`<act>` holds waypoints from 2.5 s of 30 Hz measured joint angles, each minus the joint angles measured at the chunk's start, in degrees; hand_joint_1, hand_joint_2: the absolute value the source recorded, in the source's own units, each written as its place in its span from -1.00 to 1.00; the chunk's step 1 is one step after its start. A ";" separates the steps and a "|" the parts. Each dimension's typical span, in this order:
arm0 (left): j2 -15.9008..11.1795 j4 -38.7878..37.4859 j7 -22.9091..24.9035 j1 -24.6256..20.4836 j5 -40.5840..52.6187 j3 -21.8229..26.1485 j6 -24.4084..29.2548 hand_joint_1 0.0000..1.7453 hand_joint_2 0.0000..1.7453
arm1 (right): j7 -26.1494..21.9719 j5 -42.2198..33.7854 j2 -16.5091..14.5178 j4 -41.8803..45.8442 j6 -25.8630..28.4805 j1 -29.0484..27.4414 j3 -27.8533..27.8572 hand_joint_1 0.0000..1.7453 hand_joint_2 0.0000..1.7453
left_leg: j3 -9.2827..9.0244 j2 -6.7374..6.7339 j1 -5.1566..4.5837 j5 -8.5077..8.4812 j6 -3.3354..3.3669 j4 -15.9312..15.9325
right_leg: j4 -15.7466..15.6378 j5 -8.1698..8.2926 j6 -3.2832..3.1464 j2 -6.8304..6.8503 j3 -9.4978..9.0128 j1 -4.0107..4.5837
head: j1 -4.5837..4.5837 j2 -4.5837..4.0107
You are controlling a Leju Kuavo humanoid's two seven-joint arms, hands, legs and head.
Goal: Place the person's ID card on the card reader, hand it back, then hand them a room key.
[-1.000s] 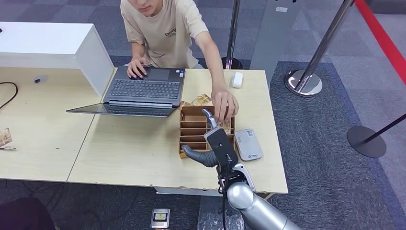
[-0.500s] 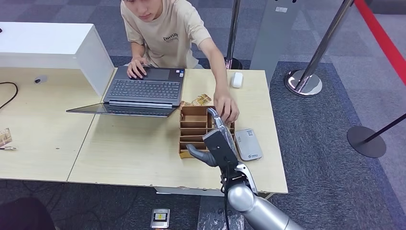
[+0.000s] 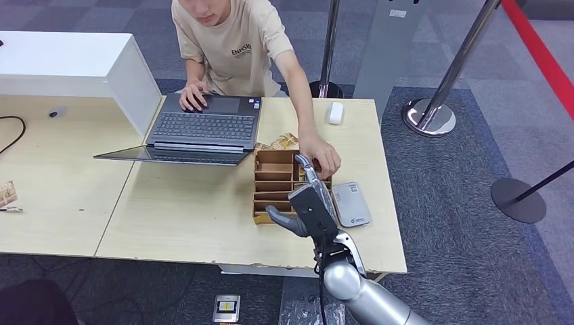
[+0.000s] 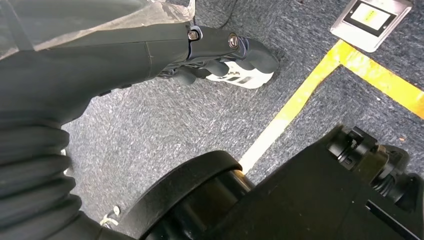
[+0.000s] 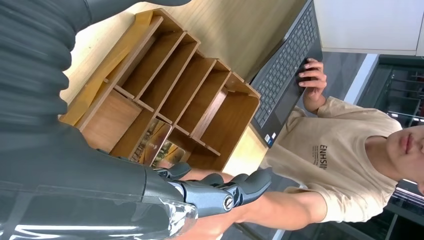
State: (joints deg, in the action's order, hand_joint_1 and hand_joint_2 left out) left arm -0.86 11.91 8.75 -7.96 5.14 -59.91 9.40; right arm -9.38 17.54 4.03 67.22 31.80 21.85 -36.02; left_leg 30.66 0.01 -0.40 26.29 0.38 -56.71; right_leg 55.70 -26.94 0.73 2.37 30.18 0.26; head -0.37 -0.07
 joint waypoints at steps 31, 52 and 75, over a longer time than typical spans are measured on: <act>-0.34 0.00 0.54 -0.18 1.37 0.00 -1.40 -1.00 -1.00 | 11.36 29.79 2.45 -9.59 0.23 5.93 -3.74 -1.00 1.00 | 0.00 0.01 -0.01 0.00 0.00 0.00 | 0.00 0.00 0.00 0.00 -0.01 -0.01 | 0.01 0.00; -0.34 0.00 0.35 -0.29 1.40 0.00 -2.05 -1.00 -1.00 | 11.97 30.27 2.71 -15.28 -3.12 10.04 -5.77 -1.00 1.00 | 0.00 0.00 -0.01 0.00 0.00 0.00 | 0.00 0.01 0.00 0.00 -0.01 -0.01 | 0.00 0.00; -0.34 0.00 0.02 -0.39 1.29 0.00 -2.20 -1.00 -1.00 | 12.42 30.69 3.31 -15.28 -4.48 10.41 -5.84 -0.82 1.00 | -0.01 0.00 -0.01 -0.01 0.00 0.00 | 0.00 0.01 0.00 0.00 -0.01 -0.01 | 0.00 0.00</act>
State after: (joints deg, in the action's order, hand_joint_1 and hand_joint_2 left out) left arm -1.20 11.91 8.78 -8.34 6.43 -59.91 7.20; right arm 3.04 48.23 7.33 51.93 27.32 32.27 -41.86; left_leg 30.65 0.02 -0.41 26.28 0.38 -56.71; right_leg 55.71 -26.93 0.73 2.37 30.16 0.25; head -0.37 -0.07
